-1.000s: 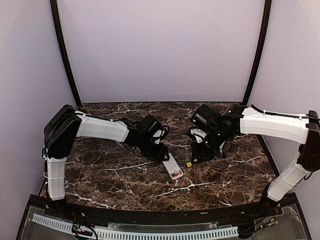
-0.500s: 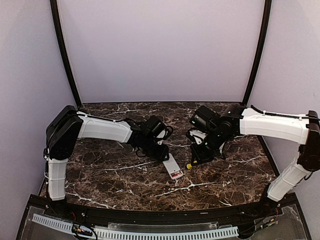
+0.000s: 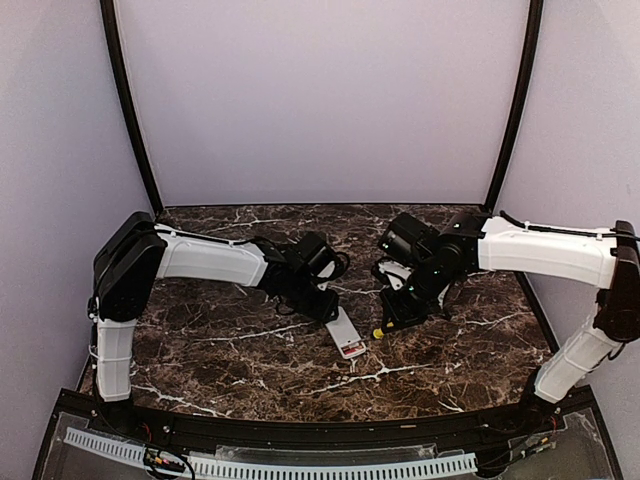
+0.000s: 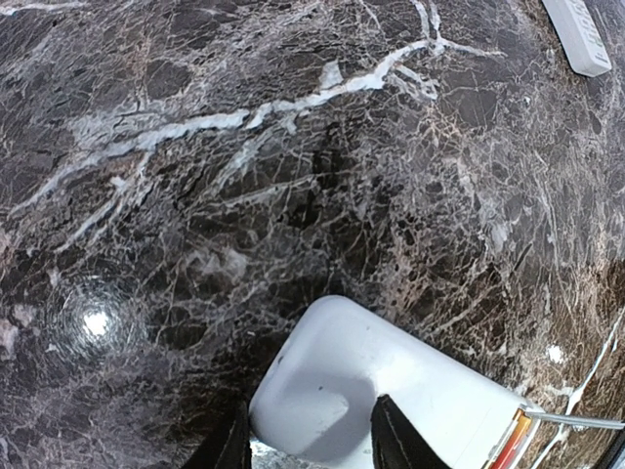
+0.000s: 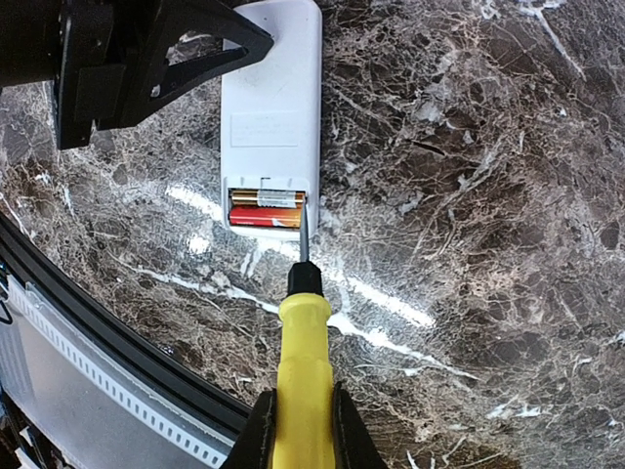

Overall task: Unload the batteries from the remote control
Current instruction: Hold the remote control without the battery cover at the center of the board, then adjust the remote control without the battery cover at the center of the board.

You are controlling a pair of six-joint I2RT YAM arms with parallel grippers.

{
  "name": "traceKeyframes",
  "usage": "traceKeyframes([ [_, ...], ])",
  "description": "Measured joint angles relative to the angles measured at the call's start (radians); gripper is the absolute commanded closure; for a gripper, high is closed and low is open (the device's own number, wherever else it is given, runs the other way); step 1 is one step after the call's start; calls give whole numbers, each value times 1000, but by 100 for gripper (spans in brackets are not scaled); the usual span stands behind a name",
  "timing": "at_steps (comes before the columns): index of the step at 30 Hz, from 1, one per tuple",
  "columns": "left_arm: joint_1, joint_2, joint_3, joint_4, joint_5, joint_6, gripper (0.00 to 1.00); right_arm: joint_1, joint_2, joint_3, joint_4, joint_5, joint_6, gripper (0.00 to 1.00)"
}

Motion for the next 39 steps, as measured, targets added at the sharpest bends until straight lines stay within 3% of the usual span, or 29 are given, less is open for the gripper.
traceKeyframes([
  [29, -5, 1, 3, 0, -14, 5, 60, 6, 12, -18, 15, -1, -5, 100],
  [33, -7, 1, 3, 0, -21, 5, 60, 4, -13, -55, 51, -13, -11, 100],
  [39, -10, 1, 3, 1, -24, 4, 60, -36, -63, -186, 235, -154, -33, 100],
])
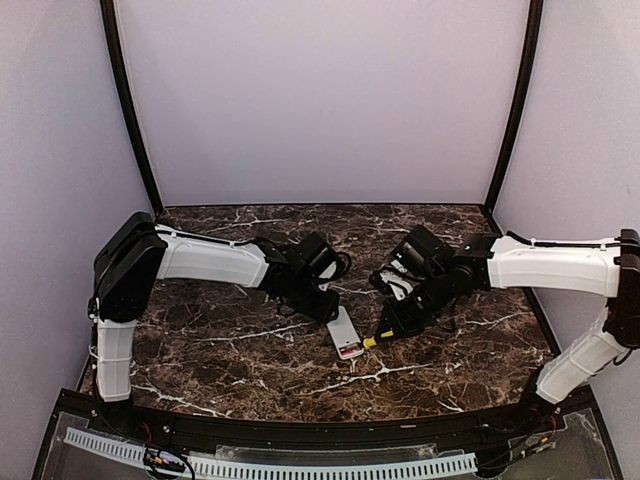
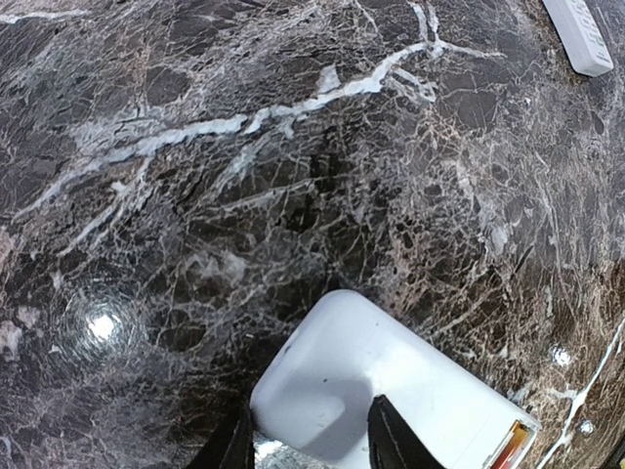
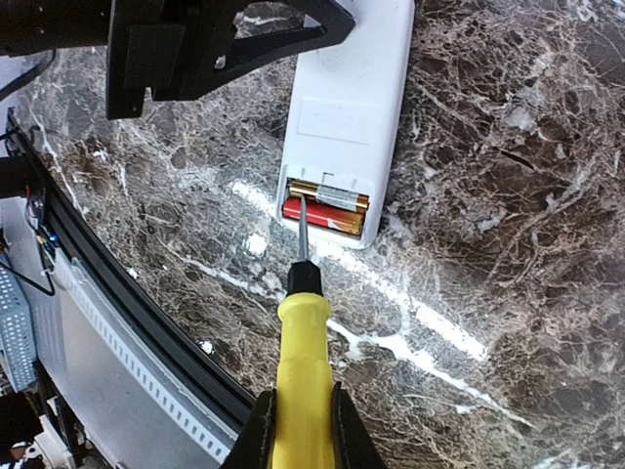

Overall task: Unload the batteries from the remote control
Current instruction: Adjust the remote control without the battery cover at the center of the board.

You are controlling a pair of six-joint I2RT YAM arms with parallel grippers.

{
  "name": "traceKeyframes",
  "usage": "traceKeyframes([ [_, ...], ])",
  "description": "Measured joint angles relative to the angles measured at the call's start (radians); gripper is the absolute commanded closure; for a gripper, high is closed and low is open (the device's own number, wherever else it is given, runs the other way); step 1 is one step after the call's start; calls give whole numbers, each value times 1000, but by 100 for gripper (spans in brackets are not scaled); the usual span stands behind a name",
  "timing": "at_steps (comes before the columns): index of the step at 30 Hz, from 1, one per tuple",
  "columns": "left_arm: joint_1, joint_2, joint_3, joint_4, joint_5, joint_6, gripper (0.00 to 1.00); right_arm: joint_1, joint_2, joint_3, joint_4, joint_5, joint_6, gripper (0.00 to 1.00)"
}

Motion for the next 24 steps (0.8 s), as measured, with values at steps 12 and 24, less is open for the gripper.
traceKeyframes([
  [12, -6, -6, -8, 0, -19, -21, 62, -84, -97, -75, 95, -48, -30, 100],
  [24, -25, -171, -157, -21, 110, -63, 47, -102, -240, -109, 119, 111, 69, 100],
])
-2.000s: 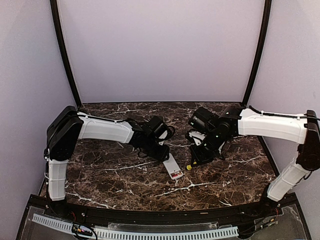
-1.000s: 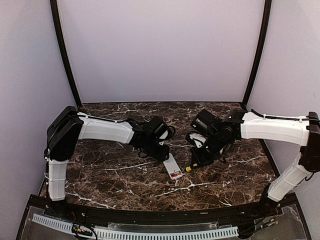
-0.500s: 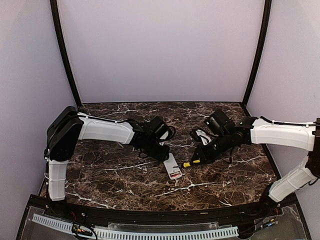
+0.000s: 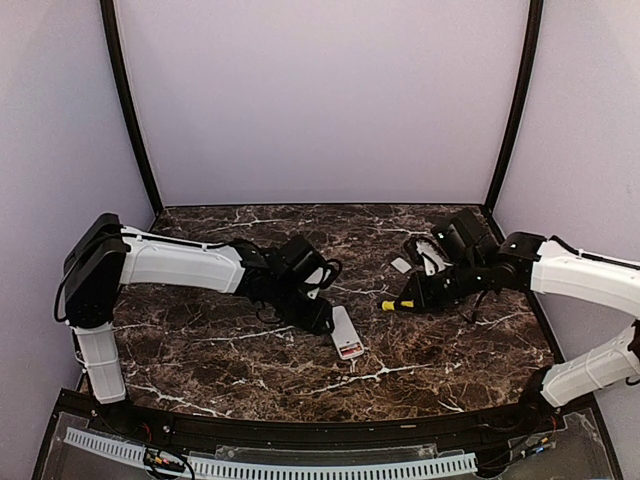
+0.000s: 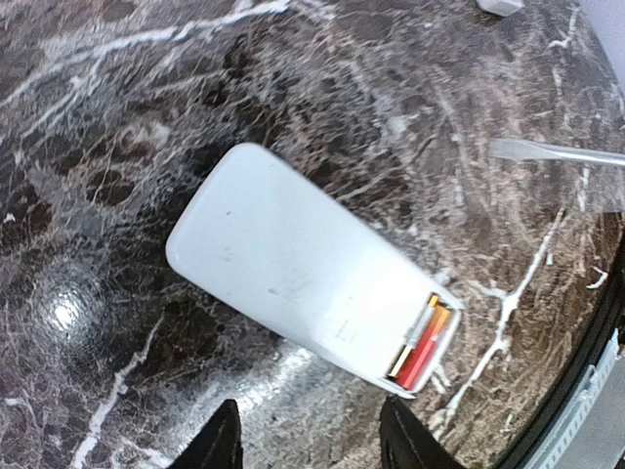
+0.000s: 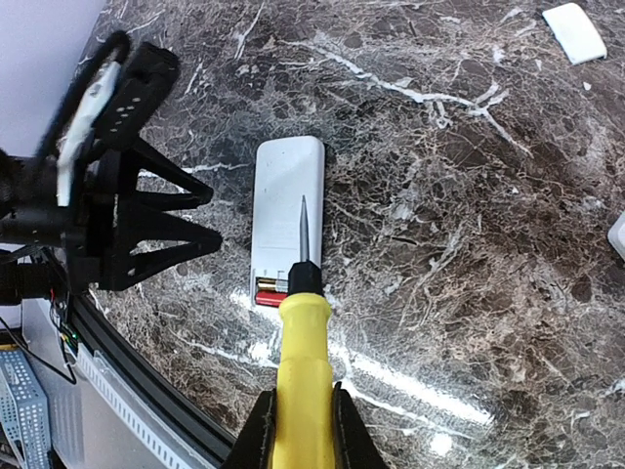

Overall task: Unload the batteries from the remote control
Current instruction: Adjust the remote control without the battery cover at the center of the board.

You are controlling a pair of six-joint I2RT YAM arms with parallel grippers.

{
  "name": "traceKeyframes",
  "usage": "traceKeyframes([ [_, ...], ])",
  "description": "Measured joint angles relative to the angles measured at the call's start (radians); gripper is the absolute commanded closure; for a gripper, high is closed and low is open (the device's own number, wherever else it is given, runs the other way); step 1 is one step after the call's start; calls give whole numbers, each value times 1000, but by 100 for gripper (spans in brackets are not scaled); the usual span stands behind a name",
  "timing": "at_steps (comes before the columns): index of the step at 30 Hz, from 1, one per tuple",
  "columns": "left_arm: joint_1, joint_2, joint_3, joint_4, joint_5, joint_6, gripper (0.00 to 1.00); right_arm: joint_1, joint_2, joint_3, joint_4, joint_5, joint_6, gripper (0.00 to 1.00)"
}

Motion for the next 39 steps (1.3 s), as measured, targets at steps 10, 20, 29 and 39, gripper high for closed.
traceKeyframes([
  [10, 76, -6, 114, 43, 132, 66, 35, -1, -97, -92, 69, 92, 102, 100],
  [20, 91, 206, 284, 72, 232, 146, 36, -1, -139, -102, 119, 184, 167, 100],
  [29, 90, 266, 310, 73, 277, 182, 36, 0, -61, -53, 161, 195, 155, 100],
  [39, 71, 371, 428, 90, 277, 187, 37, 0, -58, -29, 154, 188, 95, 100],
])
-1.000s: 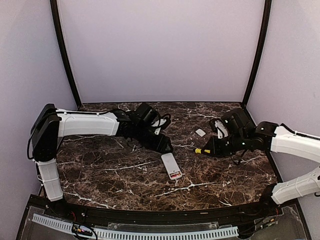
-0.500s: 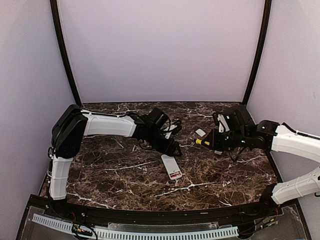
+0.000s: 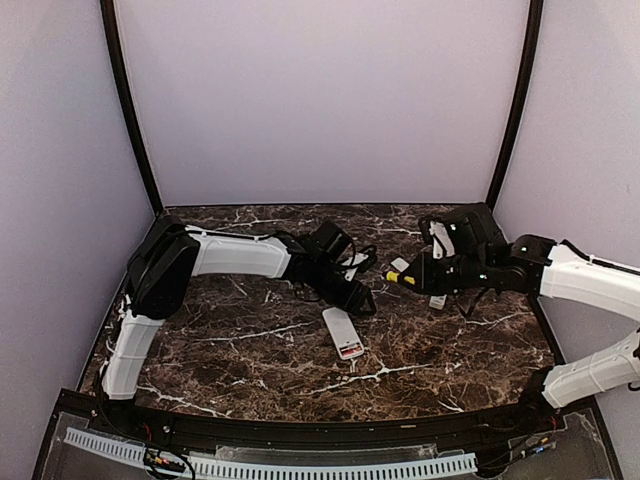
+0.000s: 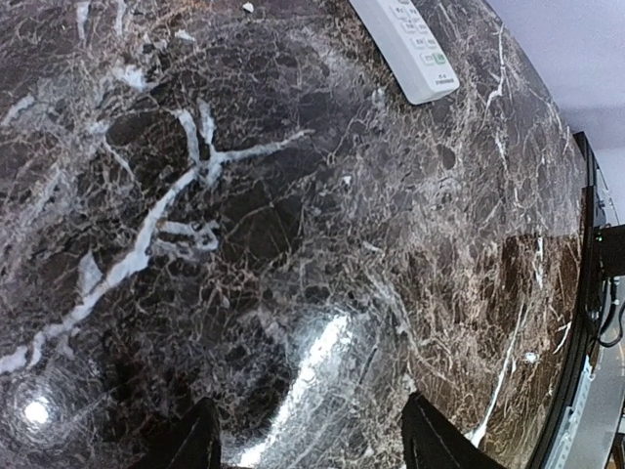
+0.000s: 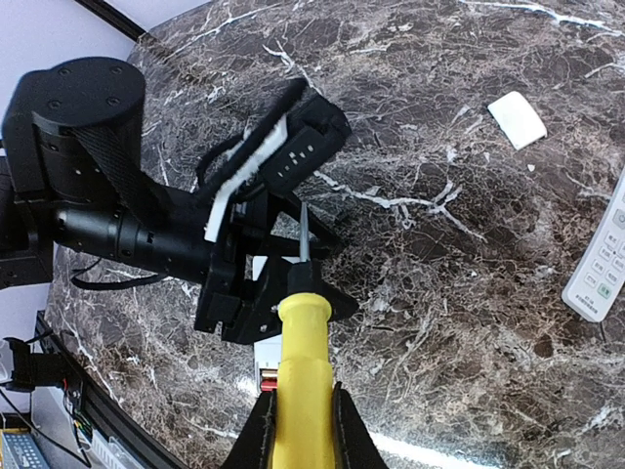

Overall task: Unload the batteries from the remote control
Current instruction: Adjust the remote control without the battery cover at the center of the board.

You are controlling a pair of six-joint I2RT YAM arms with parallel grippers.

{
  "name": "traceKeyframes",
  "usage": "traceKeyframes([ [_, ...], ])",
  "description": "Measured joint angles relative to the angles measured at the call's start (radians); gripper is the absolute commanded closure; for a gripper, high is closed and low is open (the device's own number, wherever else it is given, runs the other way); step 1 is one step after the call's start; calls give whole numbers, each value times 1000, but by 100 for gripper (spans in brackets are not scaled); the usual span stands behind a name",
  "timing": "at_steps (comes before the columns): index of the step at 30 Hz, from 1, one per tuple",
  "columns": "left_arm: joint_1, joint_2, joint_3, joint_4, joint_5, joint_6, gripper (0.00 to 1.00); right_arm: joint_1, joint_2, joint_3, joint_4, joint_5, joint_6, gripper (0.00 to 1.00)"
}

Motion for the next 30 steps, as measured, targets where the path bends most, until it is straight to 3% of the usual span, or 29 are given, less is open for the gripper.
traceKeyframes([
  [10, -26, 2, -11, -47, -72, 12, 37, 0, -57, -6, 2, 10, -16, 100],
  [21, -45, -156, -227, -87, -106, 10, 36, 0, -80, -35, 2, 12, -10, 100],
  [30, -62, -177, -253, -85, -98, 26, 27, 0, -80, -36, -23, 10, -11, 100],
])
